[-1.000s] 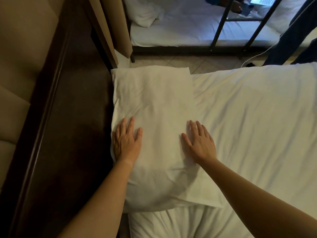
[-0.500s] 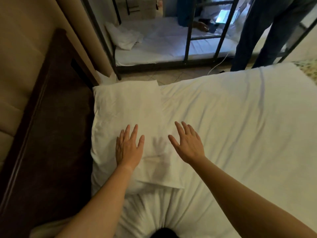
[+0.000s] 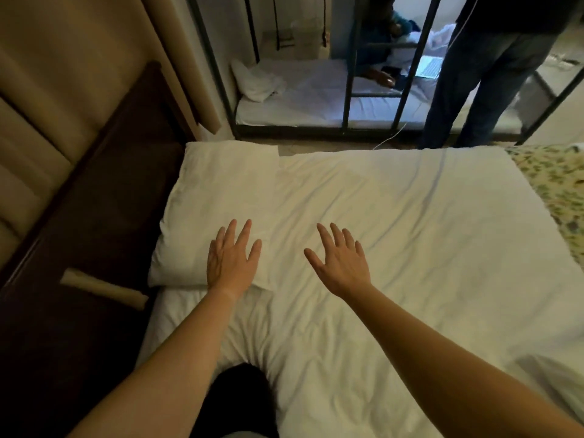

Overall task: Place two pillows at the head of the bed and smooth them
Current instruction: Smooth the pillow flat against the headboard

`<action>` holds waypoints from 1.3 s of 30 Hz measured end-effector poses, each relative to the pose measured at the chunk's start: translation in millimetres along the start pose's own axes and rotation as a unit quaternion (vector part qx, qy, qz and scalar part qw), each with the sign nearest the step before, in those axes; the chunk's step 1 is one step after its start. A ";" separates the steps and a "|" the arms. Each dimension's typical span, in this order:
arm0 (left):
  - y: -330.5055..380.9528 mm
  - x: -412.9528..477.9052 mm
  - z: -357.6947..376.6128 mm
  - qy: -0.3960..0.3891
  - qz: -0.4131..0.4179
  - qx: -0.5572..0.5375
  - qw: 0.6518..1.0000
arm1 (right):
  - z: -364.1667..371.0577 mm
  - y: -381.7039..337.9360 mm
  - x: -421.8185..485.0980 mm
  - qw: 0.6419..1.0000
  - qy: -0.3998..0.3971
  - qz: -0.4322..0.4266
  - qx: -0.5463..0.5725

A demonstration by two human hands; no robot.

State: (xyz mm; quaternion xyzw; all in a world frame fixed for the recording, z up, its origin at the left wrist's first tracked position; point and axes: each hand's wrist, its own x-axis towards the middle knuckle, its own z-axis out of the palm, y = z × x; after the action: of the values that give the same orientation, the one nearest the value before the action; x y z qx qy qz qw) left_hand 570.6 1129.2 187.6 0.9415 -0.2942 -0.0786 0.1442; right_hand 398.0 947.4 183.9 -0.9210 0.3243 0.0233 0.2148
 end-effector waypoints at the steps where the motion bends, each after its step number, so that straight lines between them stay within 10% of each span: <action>1: 5.1 -14.4 0.0 0.004 -0.006 0.004 1.000 | -4.6 5.7 -9.1 1.000 -0.007 -0.007 -0.003; 18: -10.3 -88.8 -0.5 0.007 -0.050 0.041 0.998 | 14.4 0.5 -50.6 0.993 -0.052 -0.093 -0.056; 39: -153.7 -49.1 -30.2 -0.047 0.120 0.019 0.991 | 93.8 -143.5 -74.7 0.996 0.004 0.079 -0.049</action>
State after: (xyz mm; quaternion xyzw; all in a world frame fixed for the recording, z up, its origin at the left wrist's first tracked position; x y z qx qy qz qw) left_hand 619.3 1285.0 170.4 0.8973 -0.4131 -0.0988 0.1204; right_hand 435.3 1129.9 167.1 -0.9020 0.3952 0.0526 0.1656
